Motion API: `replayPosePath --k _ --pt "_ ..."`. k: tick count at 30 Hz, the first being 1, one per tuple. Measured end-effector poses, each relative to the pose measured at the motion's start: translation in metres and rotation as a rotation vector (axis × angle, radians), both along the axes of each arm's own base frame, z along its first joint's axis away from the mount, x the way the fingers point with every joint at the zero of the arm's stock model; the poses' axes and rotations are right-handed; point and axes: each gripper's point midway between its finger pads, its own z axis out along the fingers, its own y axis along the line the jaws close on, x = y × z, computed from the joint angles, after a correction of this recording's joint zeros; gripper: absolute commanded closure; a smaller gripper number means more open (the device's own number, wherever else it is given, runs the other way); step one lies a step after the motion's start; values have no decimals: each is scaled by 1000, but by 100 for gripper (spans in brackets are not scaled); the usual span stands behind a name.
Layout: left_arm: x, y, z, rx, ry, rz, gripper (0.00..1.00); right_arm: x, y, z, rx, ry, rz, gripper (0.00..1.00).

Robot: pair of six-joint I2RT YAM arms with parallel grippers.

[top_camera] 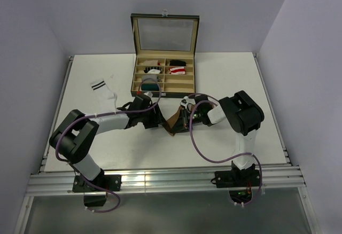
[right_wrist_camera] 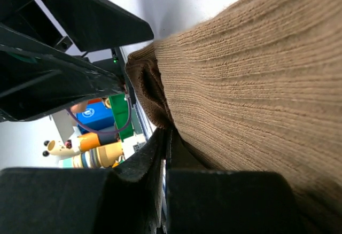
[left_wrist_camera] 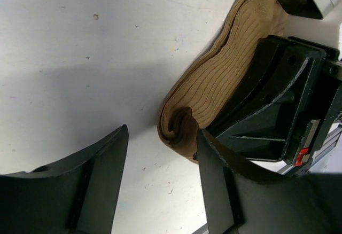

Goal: Roll the socks
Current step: Roll the sock at the center of the board.

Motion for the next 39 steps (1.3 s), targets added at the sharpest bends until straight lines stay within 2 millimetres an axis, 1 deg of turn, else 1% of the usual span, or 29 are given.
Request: replayPosePath --k 3,4,6,7,9,12,13,15,16,18,19,22,23,24,25,26,29,33,35,37,39 --pt "0 -4 -1 3 6 -8 45 0 0 0 1 6 -3 100" --pt "0 -4 -1 5 8 -9 49 0 0 0 0 7 -3 100" --pt "0 -4 -2 12 15 -10 52 0 -1 0 -1 8 -4 100" --pt "0 -5 -4 17 21 -10 56 0 -1 0 -2 8 -5 100" --pt "0 -5 -8 28 35 -10 58 0 -1 0 -4 8 -6 100" --pt "3 -8 -10 34 47 -14 69 1 -2 0 -16 4 -11 100" --pt "3 -9 -12 39 53 -16 76 1 -2 0 -21 2 -14 100" --pt "3 -10 -15 48 70 -21 81 2 -3 0 -37 -6 -20 100" --pt "3 -11 -15 50 74 -22 87 2 -4 0 -43 -9 -22 100" --pt "4 -13 -14 55 79 -26 92 3 -5 0 -56 -18 -28 97" --pt "4 -14 -14 62 84 -29 98 4 -5 0 -64 -23 -32 95" --pt "4 -16 -14 74 95 -37 99 7 -8 2 -94 -57 -46 87" --pt "5 -16 -14 78 99 -37 99 8 -8 4 -108 -76 -51 81" --pt "5 -16 -14 82 104 -37 99 9 -9 5 -126 -100 -56 78" --pt "6 -16 -14 89 108 -37 99 11 -10 7 -145 -131 -61 75" --pt "5 -16 -14 97 113 -38 99 13 -9 10 -168 -171 -65 68" --pt "7 -16 -13 128 127 -55 99 18 -9 23 -217 -298 -81 60" --pt "10 -16 -12 181 147 -92 100 21 -7 49 -300 -533 -102 57" --pt "13 -17 -12 201 152 -111 100 21 -1 62 -351 -680 -105 57" --pt "14 -18 -12 218 160 -128 100 17 7 68 -396 -788 -96 57" --pt "15 -19 -12 228 165 -144 100 10 13 67 -439 -862 -78 57"
